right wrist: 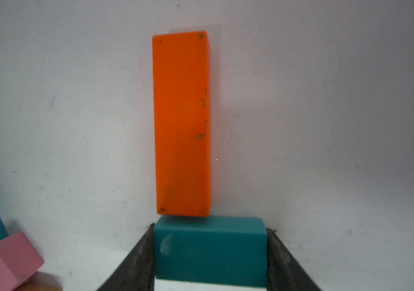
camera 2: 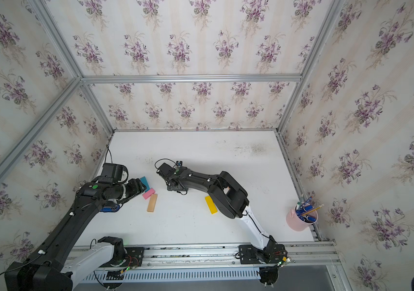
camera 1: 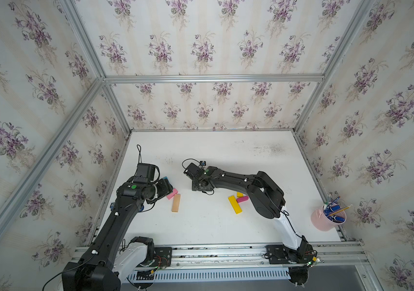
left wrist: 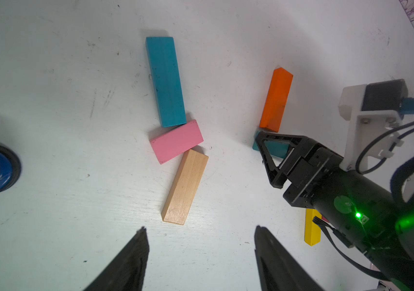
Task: Assemble the letter h with building blocks
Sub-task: Assemble the building block at the center of the board.
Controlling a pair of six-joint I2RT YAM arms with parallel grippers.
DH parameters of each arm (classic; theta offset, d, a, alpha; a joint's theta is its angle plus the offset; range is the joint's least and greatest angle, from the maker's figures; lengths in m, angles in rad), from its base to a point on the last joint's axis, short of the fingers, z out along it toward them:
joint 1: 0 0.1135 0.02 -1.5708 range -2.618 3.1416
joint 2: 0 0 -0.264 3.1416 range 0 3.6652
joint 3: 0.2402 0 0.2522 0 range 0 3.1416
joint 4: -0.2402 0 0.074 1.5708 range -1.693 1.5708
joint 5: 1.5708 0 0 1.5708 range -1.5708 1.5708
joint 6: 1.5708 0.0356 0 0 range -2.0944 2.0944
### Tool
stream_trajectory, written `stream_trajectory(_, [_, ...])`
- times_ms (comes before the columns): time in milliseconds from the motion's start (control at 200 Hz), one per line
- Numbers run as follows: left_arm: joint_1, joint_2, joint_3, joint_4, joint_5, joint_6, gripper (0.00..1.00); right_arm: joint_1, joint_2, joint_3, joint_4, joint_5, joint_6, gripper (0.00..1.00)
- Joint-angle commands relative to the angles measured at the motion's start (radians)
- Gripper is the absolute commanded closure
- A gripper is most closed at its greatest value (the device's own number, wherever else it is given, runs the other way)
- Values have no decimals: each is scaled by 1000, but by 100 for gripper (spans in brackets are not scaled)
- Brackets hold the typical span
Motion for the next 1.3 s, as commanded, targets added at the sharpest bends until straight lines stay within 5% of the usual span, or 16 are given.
stream_trajectory(0, [0, 1, 7, 16, 4, 12, 31, -4, 24, -14, -59, -45, 13, 38])
stream_trajectory(410, [0, 6, 6, 18, 5, 14, 30, -4, -3, -41, -51, -39, 22, 32])
stream_trajectory(689, [0, 3, 0, 19, 2, 17, 30, -4, 4, -45, -34, -47, 27, 41])
stream_trajectory(1079, [1, 0, -4, 19, 1, 20, 30, -8, 23, -26, -49, -41, 39, 42])
stream_trajectory(1294, [2, -1, -9, 24, 5, 20, 30, -7, 10, -32, -49, -40, 33, 32])
